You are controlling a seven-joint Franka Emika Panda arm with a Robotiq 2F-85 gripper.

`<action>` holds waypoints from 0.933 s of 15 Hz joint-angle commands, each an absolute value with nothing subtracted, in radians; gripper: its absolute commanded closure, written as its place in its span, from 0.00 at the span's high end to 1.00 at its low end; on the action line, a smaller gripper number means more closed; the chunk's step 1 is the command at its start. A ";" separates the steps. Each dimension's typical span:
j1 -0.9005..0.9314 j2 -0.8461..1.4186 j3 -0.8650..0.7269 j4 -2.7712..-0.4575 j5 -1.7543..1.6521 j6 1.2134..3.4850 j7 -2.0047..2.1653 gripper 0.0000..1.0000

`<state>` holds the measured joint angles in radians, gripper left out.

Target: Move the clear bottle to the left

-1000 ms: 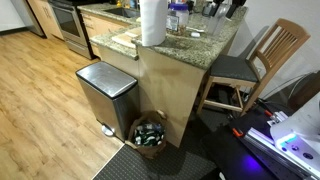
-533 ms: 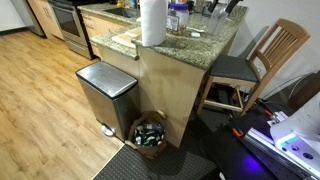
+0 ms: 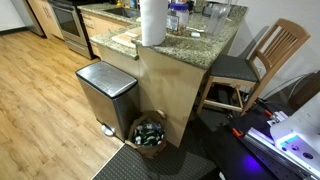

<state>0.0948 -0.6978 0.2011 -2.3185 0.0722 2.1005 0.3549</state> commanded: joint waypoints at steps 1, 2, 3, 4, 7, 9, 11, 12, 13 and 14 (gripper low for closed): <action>-0.005 -0.642 0.168 -2.203 0.046 2.164 0.395 1.00; -0.026 -0.620 0.156 -2.170 0.051 2.194 0.406 1.00; -0.038 -0.599 0.143 -2.147 0.069 2.222 0.420 1.00; -0.056 -0.575 0.135 -2.133 0.076 2.258 0.442 1.00; -0.110 -0.524 0.144 -2.131 0.085 2.391 0.571 1.00; -0.094 -0.554 0.133 -2.153 0.071 2.365 0.538 1.00; -0.095 -0.532 0.133 -2.148 0.070 2.385 0.561 1.00; -0.164 -0.524 0.157 -2.143 0.001 2.361 0.631 1.00; -0.195 -0.513 0.149 -2.133 -0.021 2.364 0.678 1.00; -0.217 -0.505 0.137 -2.127 -0.052 2.370 0.710 1.00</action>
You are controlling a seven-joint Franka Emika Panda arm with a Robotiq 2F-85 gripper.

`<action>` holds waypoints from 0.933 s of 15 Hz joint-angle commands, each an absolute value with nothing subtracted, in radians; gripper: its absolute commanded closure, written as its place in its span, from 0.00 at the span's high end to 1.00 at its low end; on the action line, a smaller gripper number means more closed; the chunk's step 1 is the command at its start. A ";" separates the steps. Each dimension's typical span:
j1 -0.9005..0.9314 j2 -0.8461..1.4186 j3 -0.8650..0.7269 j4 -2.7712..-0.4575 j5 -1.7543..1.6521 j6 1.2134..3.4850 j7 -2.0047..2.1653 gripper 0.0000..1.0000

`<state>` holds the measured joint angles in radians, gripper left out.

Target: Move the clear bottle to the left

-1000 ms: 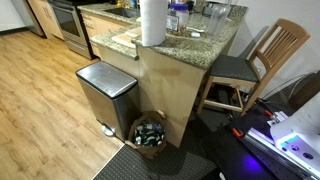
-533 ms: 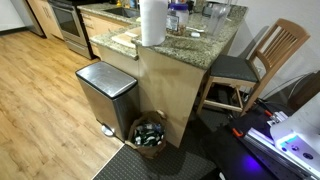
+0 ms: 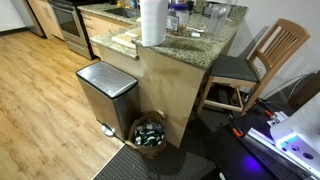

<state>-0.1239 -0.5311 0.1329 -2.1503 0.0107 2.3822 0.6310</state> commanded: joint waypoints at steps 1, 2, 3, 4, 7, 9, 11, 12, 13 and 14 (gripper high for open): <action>-0.242 -0.499 0.130 -2.117 -0.076 2.358 0.747 1.00; -0.267 -0.489 0.129 -2.106 -0.095 2.339 0.789 1.00; -0.293 -0.479 0.132 -2.101 -0.121 2.322 0.831 1.00; -0.311 -0.467 0.133 -2.098 -0.138 2.302 0.876 1.00; -0.278 -0.484 0.102 -2.130 -0.150 2.315 0.894 1.00; -0.280 -0.470 0.100 -2.126 -0.156 2.310 0.916 1.00; -0.301 -0.429 0.102 -2.114 -0.180 2.251 0.946 1.00; -0.288 -0.406 0.082 -2.112 -0.155 2.228 0.940 1.00; -0.266 -0.385 0.057 -2.110 -0.110 2.221 0.928 1.00; -0.257 -0.361 0.042 -2.106 -0.084 2.225 0.930 1.00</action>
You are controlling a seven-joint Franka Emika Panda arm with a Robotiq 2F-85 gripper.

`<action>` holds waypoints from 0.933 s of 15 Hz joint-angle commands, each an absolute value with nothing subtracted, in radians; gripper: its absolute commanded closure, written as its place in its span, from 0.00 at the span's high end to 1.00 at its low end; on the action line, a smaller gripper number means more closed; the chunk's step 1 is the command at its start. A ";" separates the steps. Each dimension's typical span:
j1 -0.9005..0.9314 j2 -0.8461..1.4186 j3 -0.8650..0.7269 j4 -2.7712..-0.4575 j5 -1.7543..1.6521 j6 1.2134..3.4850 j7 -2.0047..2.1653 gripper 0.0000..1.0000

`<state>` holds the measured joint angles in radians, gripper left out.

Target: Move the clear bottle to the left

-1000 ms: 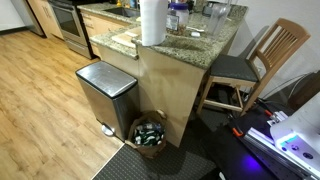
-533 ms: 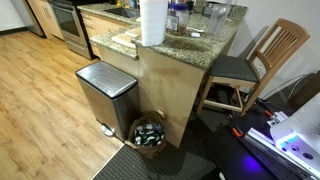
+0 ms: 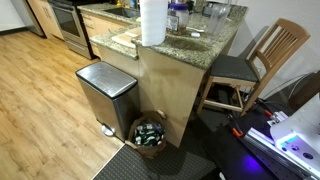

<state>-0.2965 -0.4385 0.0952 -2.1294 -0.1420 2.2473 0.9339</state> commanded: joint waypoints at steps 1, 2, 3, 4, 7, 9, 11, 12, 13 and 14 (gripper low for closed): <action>-0.251 -0.334 0.031 -2.096 -0.061 2.223 0.940 1.00; -0.241 -0.308 0.020 -2.087 -0.034 2.229 0.941 1.00; -0.235 -0.284 0.012 -2.080 -0.015 2.234 0.946 1.00; -0.232 -0.258 0.012 -2.076 -0.011 2.254 0.964 1.00; -0.221 -0.272 0.003 -2.102 -0.040 2.247 0.962 1.00; -0.217 -0.272 0.001 -2.102 -0.039 2.247 0.962 1.00; -0.218 -0.267 -0.005 -2.110 -0.037 2.252 0.957 1.00; -0.210 -0.256 -0.012 -2.121 -0.015 2.273 0.946 1.00; -0.206 -0.250 -0.014 -2.131 -0.010 2.292 0.945 1.00; -0.200 -0.240 -0.017 -2.140 -0.005 2.312 0.941 1.00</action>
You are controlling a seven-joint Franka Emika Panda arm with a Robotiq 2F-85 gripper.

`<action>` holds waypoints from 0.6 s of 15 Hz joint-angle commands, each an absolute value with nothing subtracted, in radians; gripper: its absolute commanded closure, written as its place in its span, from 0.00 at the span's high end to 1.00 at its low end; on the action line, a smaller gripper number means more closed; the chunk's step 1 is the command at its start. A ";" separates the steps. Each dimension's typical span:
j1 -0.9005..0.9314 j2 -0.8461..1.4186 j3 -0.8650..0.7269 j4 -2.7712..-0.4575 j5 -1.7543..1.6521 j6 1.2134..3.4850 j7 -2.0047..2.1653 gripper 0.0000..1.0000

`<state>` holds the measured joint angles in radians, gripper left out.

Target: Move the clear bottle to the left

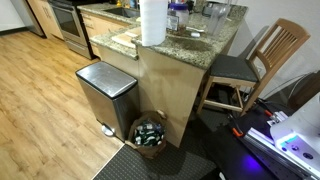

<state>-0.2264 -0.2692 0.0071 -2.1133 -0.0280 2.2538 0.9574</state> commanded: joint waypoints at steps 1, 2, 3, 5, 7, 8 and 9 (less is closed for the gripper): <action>-0.195 -0.230 -0.019 -2.145 -0.003 2.332 0.939 1.00; -0.186 -0.219 -0.025 -2.151 0.017 2.348 0.927 1.00; -0.182 -0.207 -0.025 -2.155 0.018 2.355 0.926 1.00; -0.180 -0.180 -0.025 -2.164 0.005 2.374 0.947 1.00; -0.177 -0.187 -0.025 -2.151 -0.014 2.345 0.962 1.00; -0.176 -0.176 -0.026 -2.154 -0.021 2.353 0.970 1.00; -0.176 -0.167 -0.029 -2.155 -0.024 2.357 0.971 1.00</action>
